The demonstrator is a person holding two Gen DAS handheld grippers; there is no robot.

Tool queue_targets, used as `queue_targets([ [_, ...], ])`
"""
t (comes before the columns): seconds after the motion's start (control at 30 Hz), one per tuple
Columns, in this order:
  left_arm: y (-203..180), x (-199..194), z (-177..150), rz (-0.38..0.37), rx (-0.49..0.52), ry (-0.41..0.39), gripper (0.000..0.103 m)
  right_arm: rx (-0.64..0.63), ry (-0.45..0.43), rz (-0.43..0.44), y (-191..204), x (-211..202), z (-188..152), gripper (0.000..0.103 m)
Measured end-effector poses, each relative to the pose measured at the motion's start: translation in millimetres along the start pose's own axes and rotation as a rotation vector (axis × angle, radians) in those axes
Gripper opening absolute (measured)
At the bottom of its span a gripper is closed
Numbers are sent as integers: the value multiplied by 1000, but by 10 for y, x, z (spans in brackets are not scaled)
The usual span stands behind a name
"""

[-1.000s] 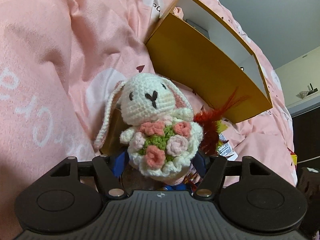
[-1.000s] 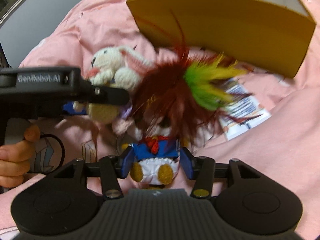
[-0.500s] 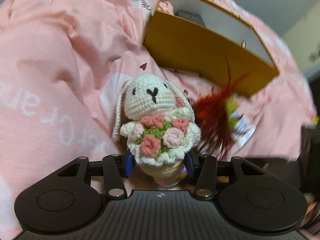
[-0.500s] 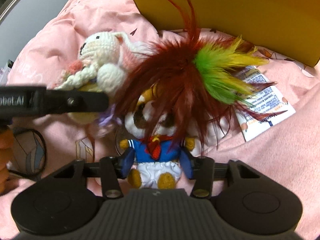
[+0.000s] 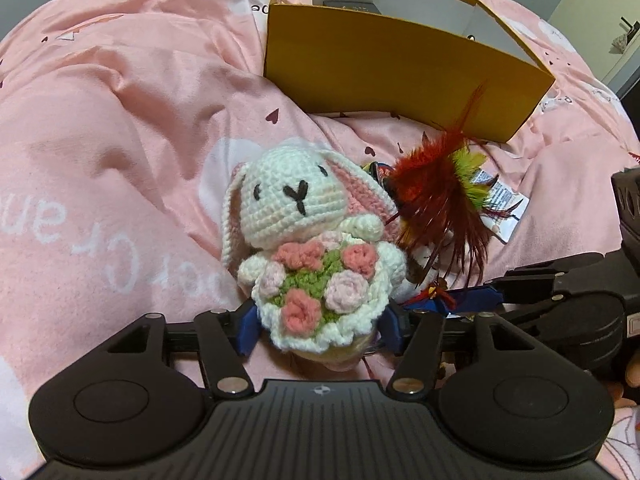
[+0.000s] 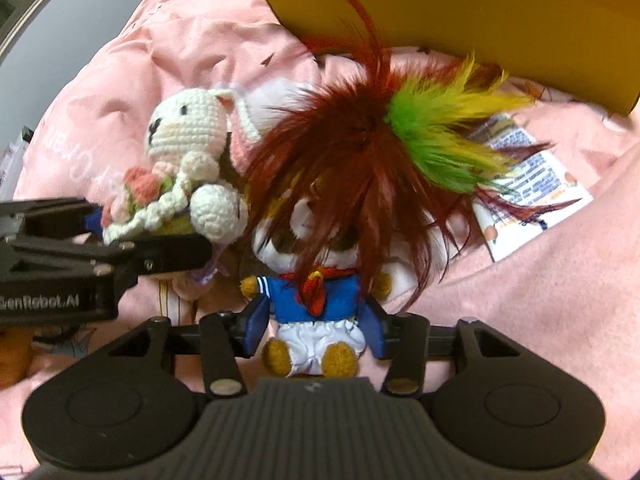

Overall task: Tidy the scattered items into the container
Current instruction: 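Grasp the feathered Donald Duck plush with the right tool while the left tool holds the bunny, then carry the bunny with the left tool while the right tool carries the sailor plush toward the box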

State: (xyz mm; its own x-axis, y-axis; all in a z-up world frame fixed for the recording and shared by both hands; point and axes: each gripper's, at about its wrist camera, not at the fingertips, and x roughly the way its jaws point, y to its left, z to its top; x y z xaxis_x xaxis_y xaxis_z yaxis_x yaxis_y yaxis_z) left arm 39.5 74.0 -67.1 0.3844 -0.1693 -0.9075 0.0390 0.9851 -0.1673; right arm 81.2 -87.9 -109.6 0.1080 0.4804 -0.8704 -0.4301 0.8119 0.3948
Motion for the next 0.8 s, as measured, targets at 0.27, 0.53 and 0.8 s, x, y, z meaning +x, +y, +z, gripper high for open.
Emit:
queue_targets([
  [0.27, 17, -32, -38, 14, -16, -23, 60, -54, 40, -37, 77, 142, -31, 46],
  [0.53, 14, -258, -113, -9, -1, -81, 57, -57, -25, -12, 160, -191, -173, 43],
  [0.8, 8, -590, -106, -17, 6, -152, 57, -58, -116, 45, 246, -624, -249, 44],
])
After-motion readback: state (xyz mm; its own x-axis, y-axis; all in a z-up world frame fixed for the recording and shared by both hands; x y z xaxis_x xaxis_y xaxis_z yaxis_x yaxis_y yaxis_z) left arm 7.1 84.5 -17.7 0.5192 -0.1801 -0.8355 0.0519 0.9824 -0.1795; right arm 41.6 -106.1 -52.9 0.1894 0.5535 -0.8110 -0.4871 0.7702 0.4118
